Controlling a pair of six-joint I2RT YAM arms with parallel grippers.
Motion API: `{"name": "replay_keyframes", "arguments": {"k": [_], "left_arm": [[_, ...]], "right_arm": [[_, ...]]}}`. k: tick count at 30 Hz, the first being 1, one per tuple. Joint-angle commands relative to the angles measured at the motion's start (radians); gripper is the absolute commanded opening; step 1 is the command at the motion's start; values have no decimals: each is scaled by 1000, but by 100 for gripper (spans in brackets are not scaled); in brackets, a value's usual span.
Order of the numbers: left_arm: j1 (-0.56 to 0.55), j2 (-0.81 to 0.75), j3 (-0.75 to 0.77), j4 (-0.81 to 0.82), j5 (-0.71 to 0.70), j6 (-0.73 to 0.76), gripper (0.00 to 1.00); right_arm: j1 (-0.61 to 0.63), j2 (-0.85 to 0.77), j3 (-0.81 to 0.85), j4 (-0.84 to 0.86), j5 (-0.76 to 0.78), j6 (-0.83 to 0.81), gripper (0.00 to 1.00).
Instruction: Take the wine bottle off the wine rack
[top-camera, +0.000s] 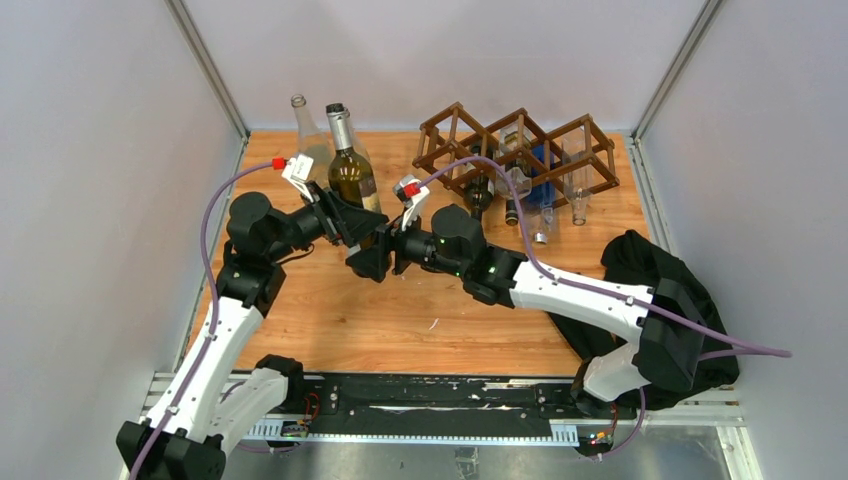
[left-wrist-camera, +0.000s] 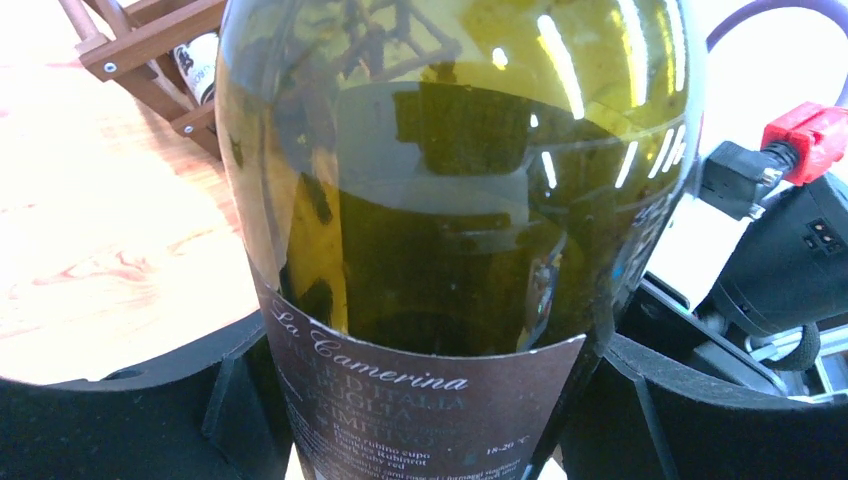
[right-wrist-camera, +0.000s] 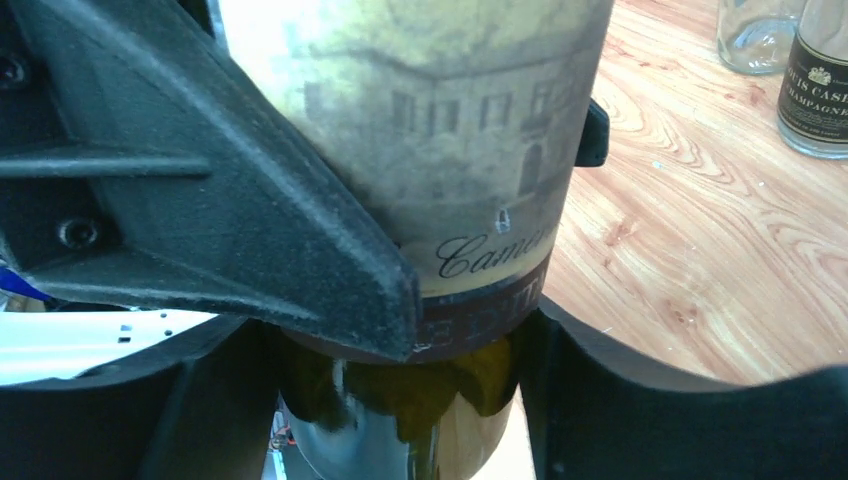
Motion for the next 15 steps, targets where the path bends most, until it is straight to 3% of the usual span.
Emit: {"name": "replay_keyframes", "arguments": {"k": [1, 3, 4, 5, 7, 8, 15], "left_arm": [[6, -28, 13, 103, 25, -55, 8], [8, -27, 17, 94, 24, -67, 30], [10, -25, 20, 81, 21, -67, 51], [12, -22, 25, 65, 19, -59, 71], [19, -16, 40, 27, 19, -23, 95], [25, -14, 51, 9, 16, -3, 99], [121, 24, 111, 45, 41, -20, 99]], "right_arm": [[12, 19, 32, 20, 9, -31, 61], [11, 11, 29, -7, 30, -45, 33], [12, 5, 26, -24, 47, -53, 13], [12, -2, 24, -41, 60, -63, 1], [13, -19, 13, -70, 77, -84, 0], [14, -30, 2, -79, 82, -95, 0], [30, -90, -82, -114, 105, -154, 0]]}}
